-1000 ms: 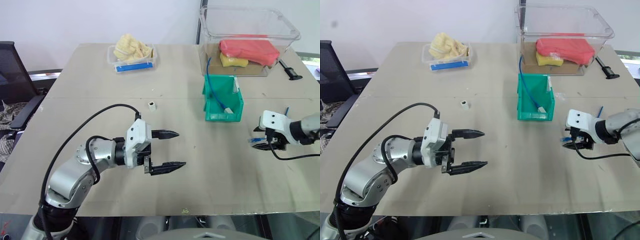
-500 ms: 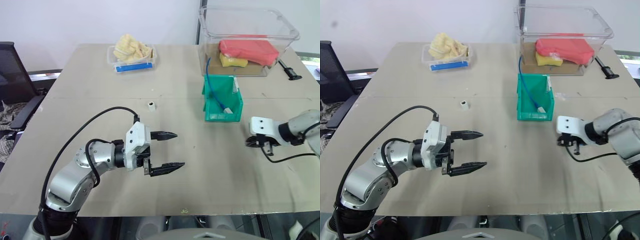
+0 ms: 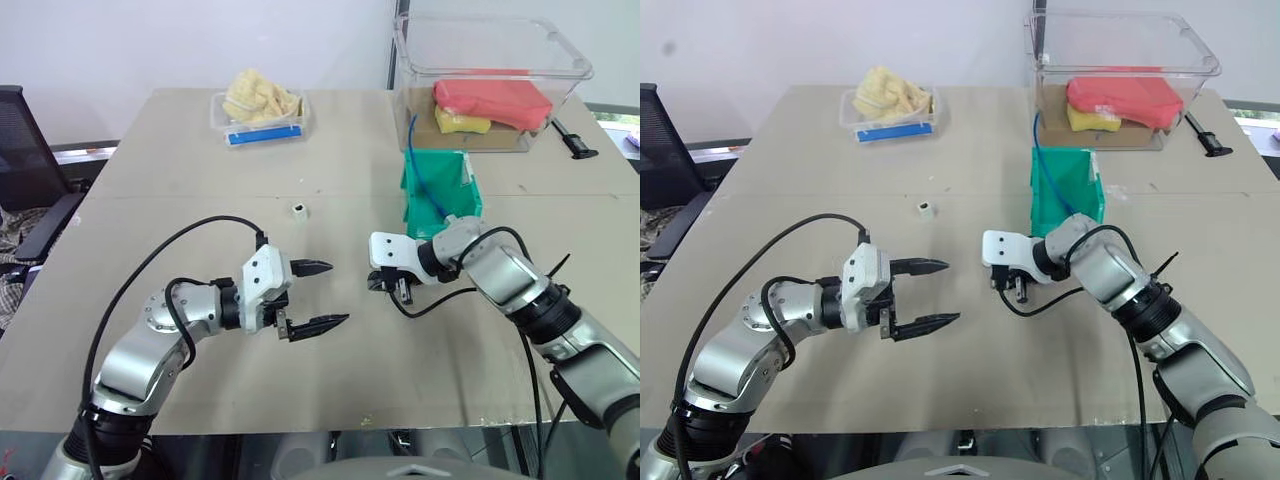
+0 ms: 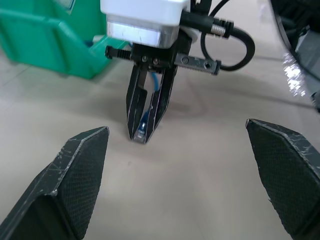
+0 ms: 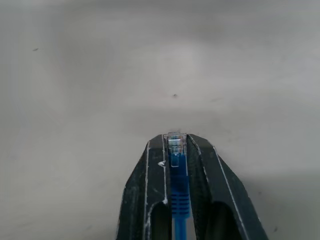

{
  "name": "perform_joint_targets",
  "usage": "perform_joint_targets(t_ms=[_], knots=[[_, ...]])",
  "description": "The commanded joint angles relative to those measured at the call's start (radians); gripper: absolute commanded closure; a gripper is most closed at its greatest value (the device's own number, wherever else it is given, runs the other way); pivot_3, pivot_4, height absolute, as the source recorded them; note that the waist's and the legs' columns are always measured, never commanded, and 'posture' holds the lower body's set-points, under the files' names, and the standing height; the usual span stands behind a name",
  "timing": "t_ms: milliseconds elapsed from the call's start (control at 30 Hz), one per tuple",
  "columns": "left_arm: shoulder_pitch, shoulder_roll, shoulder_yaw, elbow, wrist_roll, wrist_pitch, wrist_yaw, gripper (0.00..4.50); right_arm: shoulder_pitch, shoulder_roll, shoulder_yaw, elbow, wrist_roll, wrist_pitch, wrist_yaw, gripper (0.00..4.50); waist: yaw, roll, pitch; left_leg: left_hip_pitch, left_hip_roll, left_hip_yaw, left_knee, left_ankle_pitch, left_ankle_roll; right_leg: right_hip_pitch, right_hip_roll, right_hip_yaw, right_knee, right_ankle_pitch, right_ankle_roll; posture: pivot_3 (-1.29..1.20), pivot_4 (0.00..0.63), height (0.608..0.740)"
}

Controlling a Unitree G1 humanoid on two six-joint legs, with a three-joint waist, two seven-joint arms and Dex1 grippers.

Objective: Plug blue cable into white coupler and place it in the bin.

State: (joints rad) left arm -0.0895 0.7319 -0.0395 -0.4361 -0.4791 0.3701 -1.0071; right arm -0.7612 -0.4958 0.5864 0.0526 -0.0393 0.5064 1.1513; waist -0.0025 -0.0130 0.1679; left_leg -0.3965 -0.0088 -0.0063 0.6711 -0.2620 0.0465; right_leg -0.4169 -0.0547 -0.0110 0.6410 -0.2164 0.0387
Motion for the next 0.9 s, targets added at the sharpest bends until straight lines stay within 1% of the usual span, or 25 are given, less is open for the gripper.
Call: perform_joint_targets(t_ms=[33,100,133,167,200,267,333,400,467,533,633,700,800,900], knots=[[-0.011,-0.002,-0.005,0.001,0.024,-0.020,0.006,0.00,0.030,-0.015,-0.094,-0.028,0.048,-0.049,-0.005,2.51,0.002,0.000,0.000,0.000,0.000,0.000,0.000,0.000,0.000,0.000,0.000,0.000,0.000,0.000,0.000,0.00,0.150,0.740],[-0.026,-0.014,-0.009,0.010,0.014,-0.006,0.007,0.00,0.069,-0.041,-0.182,-0.118,0.113,-0.016,-0.003,1.71,0.009,0.001,0.000,0.000,0.000,-0.002,0.000,0.000,0.000,0.000,0.000,0.000,0.000,0.000,0.000,0.00,0.150,0.740],[-0.037,-0.009,-0.018,0.020,0.018,0.006,0.000,0.00,0.103,-0.054,-0.241,-0.182,0.164,0.014,-0.004,1.12,0.010,0.001,0.000,-0.001,0.000,-0.003,0.000,0.000,0.000,0.000,-0.001,0.000,0.000,0.000,0.000,0.00,0.150,0.740],[-0.048,-0.002,-0.033,0.031,0.034,0.013,-0.004,0.00,0.145,-0.071,-0.302,-0.254,0.229,0.048,0.004,0.93,0.012,0.001,0.000,-0.001,0.001,-0.003,-0.001,0.000,0.000,0.000,-0.001,0.000,0.001,0.000,0.000,0.00,0.150,0.740],[-0.063,-0.001,-0.049,0.045,0.045,0.019,-0.009,0.00,0.199,-0.089,-0.370,-0.333,0.288,0.086,0.000,0.42,0.019,0.001,0.000,-0.001,0.001,-0.003,-0.001,0.000,0.000,0.000,-0.001,0.000,0.001,0.000,0.000,0.00,0.150,0.740],[-0.102,-0.011,-0.078,0.072,0.053,0.028,-0.021,0.00,0.321,-0.139,-0.485,-0.480,0.370,0.136,-0.013,0.39,0.024,0.001,0.000,-0.001,0.001,-0.005,-0.001,0.000,0.000,0.000,-0.001,-0.002,0.001,0.000,0.000,0.00,0.150,0.740],[-0.159,-0.031,-0.117,0.126,0.082,0.017,-0.032,0.00,0.477,-0.180,-0.600,-0.627,0.406,0.147,-0.051,0.39,0.018,0.001,0.000,-0.002,0.001,-0.006,-0.001,0.000,0.000,0.000,-0.001,-0.002,0.001,0.000,0.000,0.00,0.150,0.740],[-0.211,-0.049,-0.154,0.186,0.115,0.002,-0.046,0.00,0.610,-0.190,-0.695,-0.738,0.415,0.142,-0.102,0.39,0.027,0.001,0.000,-0.003,0.000,-0.006,-0.001,0.000,0.000,0.000,-0.002,-0.003,0.000,0.000,0.000,0.00,0.150,0.740],[-0.256,-0.068,-0.189,0.245,0.150,-0.025,-0.065,0.00,0.732,-0.188,-0.776,-0.828,0.419,0.169,-0.170,0.39,0.022,0.001,0.000,-0.002,0.000,-0.005,-0.001,0.000,0.000,0.001,-0.001,-0.003,0.000,0.000,0.001,0.00,0.150,0.740],[-0.287,-0.086,-0.204,0.296,0.170,-0.052,-0.080,0.00,0.810,-0.184,-0.813,-0.884,0.421,0.184,-0.220,0.39,0.016,0.001,0.000,-0.001,0.000,-0.003,-0.001,0.000,0.000,0.001,0.000,-0.003,0.001,0.000,0.001,0.00,0.150,0.740],[-0.361,-0.130,-0.257,0.408,0.224,-0.101,-0.108,0.00,0.959,-0.119,-0.891,-0.984,0.446,0.186,-0.311,0.39,0.017,0.000,-0.001,0.001,0.001,-0.001,0.001,0.000,0.000,0.001,0.002,-0.001,0.001,0.000,0.001,0.00,0.150,0.740],[-0.402,-0.165,-0.285,0.479,0.258,-0.139,-0.117,0.00,1.029,-0.102,-0.904,-1.032,0.437,0.179,-0.352,0.39,0.017,0.000,-0.001,0.001,0.001,-0.001,0.001,0.000,0.000,0.001,0.003,-0.001,0.002,0.000,0.001,0.00,0.150,0.740],[-0.462,-0.221,-0.323,0.590,0.311,-0.193,-0.124,0.00,1.098,-0.088,-0.899,-1.079,0.423,0.171,-0.409,0.39,0.017,0.000,-0.001,0.001,0.001,-0.001,0.002,0.000,0.001,0.001,0.004,0.000,0.002,0.000,0.001,0.00,0.150,0.740],[-0.502,-0.269,-0.341,0.689,0.353,-0.234,-0.117,0.00,1.126,-0.093,-0.895,-1.098,0.429,0.192,-0.452,0.39,0.014,0.000,-0.001,0.001,0.001,0.001,0.003,0.000,0.001,0.001,0.004,0.001,0.002,0.000,0.001,0.00,0.150,0.740]])
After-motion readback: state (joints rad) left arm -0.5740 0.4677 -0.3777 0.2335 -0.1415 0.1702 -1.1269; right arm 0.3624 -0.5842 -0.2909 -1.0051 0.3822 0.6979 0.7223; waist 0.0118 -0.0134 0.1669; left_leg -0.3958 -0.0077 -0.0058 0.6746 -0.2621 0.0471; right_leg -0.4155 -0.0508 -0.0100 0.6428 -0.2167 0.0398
